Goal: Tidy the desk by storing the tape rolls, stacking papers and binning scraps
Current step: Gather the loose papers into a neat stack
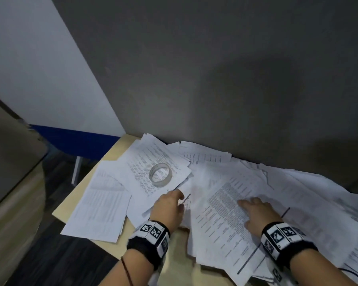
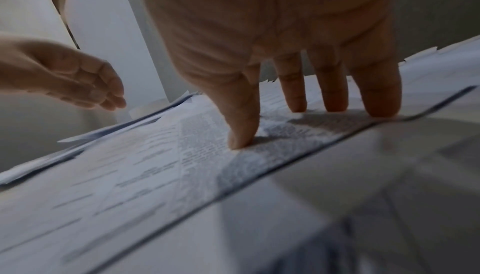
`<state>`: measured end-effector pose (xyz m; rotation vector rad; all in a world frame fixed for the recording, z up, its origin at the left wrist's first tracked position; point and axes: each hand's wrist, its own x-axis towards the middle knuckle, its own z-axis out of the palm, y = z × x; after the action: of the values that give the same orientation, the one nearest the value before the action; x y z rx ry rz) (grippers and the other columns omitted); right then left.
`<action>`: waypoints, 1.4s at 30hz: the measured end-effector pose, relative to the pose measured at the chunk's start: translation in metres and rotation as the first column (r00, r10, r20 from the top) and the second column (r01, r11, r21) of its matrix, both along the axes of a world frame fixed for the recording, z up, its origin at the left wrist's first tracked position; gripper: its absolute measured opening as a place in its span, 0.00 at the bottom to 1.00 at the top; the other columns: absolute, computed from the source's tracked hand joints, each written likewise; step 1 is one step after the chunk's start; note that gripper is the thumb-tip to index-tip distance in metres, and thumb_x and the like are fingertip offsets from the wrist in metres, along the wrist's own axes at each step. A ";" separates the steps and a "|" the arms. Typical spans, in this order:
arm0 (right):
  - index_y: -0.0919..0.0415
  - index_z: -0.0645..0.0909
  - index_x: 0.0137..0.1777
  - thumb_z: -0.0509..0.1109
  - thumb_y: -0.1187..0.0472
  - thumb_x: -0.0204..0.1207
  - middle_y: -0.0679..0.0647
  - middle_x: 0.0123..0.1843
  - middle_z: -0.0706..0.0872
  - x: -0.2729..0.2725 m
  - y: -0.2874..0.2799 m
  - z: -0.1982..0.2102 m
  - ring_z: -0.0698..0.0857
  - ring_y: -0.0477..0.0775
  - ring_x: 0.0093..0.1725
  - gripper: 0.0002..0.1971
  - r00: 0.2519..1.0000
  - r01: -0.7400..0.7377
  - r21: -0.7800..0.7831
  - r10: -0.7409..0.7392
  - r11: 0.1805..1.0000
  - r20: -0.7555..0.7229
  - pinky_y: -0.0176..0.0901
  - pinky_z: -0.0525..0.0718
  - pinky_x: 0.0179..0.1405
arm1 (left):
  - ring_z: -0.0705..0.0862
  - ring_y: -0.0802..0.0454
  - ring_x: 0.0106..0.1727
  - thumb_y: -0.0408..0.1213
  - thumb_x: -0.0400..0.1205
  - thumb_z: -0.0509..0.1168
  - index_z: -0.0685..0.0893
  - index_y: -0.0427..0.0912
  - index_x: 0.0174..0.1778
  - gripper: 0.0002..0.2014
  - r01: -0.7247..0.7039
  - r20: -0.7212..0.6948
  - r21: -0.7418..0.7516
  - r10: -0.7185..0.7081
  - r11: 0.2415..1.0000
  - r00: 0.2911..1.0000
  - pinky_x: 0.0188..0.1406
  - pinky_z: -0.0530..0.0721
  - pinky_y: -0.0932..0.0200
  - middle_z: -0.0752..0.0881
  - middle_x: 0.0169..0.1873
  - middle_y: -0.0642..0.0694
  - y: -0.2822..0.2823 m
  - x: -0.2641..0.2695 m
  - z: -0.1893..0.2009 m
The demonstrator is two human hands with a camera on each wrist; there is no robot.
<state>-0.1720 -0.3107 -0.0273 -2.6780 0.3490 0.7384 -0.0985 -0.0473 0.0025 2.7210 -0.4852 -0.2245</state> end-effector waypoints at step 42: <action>0.53 0.81 0.52 0.66 0.59 0.75 0.54 0.52 0.87 -0.340 -0.225 0.068 0.85 0.57 0.51 0.07 0.359 0.914 -0.253 -0.922 0.316 0.147 0.41 0.81 0.48 | 0.77 0.55 0.45 0.54 0.80 0.63 0.80 0.48 0.42 0.13 0.842 -0.006 -0.253 -0.871 0.477 0.491 0.42 0.74 0.60 0.77 0.43 0.54 -0.328 -0.157 0.044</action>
<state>-0.5119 -0.5355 0.0406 -2.0660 1.9406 0.3114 -0.2555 -0.3751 0.0464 1.9640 -1.7188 -0.5640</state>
